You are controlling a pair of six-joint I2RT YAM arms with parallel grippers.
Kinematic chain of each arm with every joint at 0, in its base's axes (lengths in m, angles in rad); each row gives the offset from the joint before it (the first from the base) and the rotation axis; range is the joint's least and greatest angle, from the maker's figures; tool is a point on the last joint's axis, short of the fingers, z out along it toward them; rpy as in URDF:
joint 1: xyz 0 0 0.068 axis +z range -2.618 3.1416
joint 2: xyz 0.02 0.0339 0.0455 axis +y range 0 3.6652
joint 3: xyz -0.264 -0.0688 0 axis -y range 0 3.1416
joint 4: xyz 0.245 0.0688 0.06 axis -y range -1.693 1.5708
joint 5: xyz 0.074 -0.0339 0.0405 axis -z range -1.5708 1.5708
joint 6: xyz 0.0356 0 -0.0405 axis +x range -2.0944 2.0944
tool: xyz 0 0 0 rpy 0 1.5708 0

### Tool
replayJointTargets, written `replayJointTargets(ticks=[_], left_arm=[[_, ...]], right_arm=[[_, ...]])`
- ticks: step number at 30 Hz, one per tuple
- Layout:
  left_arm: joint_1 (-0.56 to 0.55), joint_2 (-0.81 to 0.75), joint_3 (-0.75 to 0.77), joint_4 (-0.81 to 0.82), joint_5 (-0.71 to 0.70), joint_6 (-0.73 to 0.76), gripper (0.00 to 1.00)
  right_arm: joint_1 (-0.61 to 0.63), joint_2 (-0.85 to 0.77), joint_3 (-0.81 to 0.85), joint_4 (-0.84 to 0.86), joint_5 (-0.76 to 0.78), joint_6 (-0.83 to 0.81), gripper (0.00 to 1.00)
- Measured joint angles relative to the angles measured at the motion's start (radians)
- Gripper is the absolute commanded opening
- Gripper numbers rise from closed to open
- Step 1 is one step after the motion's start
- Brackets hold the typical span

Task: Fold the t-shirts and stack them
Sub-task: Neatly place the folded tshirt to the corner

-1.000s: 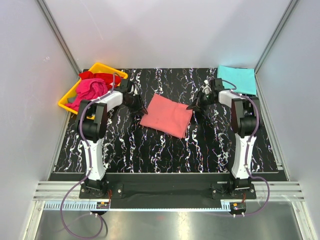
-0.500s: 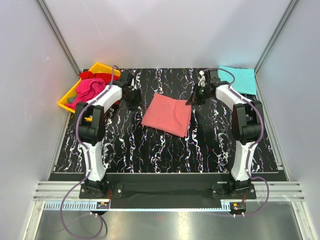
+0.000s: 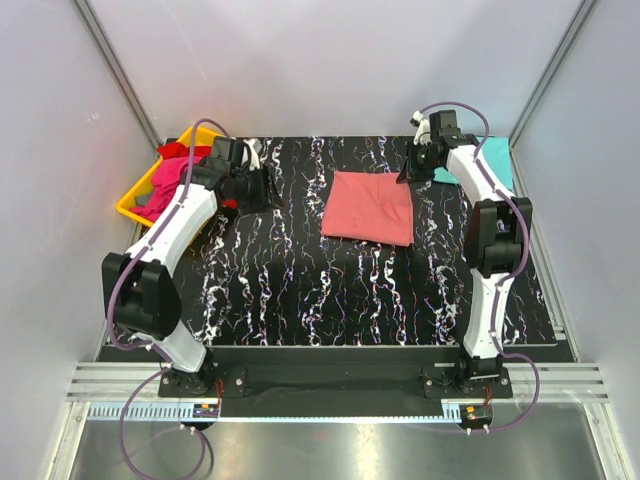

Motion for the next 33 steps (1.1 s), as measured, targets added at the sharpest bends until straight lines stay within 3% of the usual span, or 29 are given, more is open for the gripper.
replayJointTargets(ticks=[13, 33], left_arm=[[-0.021, 0.000, -0.064, 0.012, 0.100, 0.053, 0.50], [-0.024, 0.000, -0.111, 0.042, 0.185, 0.068, 0.49]], right_arm=[[-0.059, 0.054, 0.164, -0.156, 0.208, -0.216, 0.00], [-0.200, 0.056, 0.410, -0.158, 0.373, -0.411, 0.00]])
